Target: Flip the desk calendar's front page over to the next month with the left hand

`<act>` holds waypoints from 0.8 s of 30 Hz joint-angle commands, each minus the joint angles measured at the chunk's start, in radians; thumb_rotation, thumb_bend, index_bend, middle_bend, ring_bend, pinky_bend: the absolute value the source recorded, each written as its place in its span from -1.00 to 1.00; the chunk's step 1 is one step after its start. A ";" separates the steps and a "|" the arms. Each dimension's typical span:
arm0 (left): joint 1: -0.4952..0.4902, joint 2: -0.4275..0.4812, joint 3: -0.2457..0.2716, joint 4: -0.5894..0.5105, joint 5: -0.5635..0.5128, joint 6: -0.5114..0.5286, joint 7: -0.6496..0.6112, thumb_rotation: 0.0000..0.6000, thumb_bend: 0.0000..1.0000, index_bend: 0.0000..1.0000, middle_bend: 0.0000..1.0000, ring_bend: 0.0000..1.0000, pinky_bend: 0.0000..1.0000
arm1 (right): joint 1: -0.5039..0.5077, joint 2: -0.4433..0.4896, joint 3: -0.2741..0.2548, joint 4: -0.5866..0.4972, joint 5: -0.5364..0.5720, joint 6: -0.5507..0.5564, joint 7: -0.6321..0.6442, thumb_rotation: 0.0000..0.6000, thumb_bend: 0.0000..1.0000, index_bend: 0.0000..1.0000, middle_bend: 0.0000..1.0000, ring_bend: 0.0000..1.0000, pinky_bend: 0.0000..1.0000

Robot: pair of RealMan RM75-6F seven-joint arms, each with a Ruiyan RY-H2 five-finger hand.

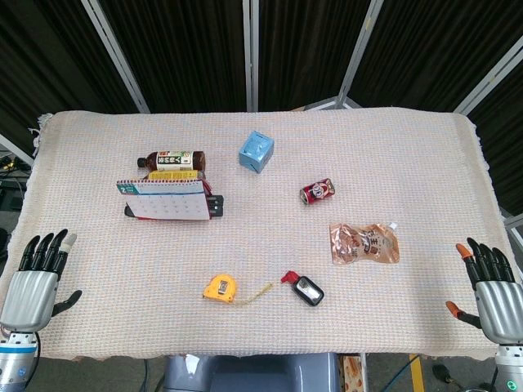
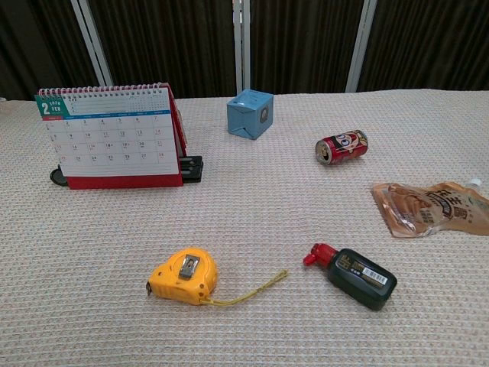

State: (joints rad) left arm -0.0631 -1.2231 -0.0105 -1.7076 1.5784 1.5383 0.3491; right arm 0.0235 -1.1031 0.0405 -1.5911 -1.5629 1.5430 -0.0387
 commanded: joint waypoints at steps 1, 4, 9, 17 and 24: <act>0.000 -0.001 -0.001 0.001 -0.003 -0.002 0.000 1.00 -0.70 -1.00 -1.00 -1.00 -1.00 | 0.000 0.000 0.000 0.000 0.001 0.000 0.002 1.00 -0.89 -1.00 -1.00 -1.00 -1.00; -0.001 -0.002 -0.001 0.001 -0.005 -0.004 0.001 1.00 -0.70 -1.00 -1.00 -1.00 -1.00 | 0.000 0.001 0.000 0.000 0.002 -0.001 0.005 1.00 -0.89 -1.00 -1.00 -1.00 -1.00; 0.000 -0.004 -0.001 0.000 -0.009 -0.004 0.003 1.00 -0.70 -1.00 -1.00 -1.00 -1.00 | -0.003 0.005 -0.002 -0.004 -0.003 0.005 0.014 1.00 -0.89 -1.00 -1.00 -1.00 -1.00; -0.007 -0.006 -0.007 0.000 -0.031 -0.025 -0.015 1.00 -0.67 -1.00 -1.00 -1.00 -1.00 | -0.002 0.006 0.000 -0.009 -0.004 0.008 0.022 1.00 -0.89 -1.00 -1.00 -1.00 -1.00; -0.018 -0.052 -0.066 -0.021 -0.114 -0.029 -0.107 1.00 0.11 -1.00 -0.06 0.02 -0.09 | -0.006 0.012 0.001 -0.014 -0.004 0.016 0.037 1.00 -0.89 -1.00 -1.00 -1.00 -1.00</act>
State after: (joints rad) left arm -0.0762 -1.2545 -0.0543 -1.7166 1.4952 1.5114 0.2793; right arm 0.0178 -1.0921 0.0413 -1.6045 -1.5666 1.5576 -0.0028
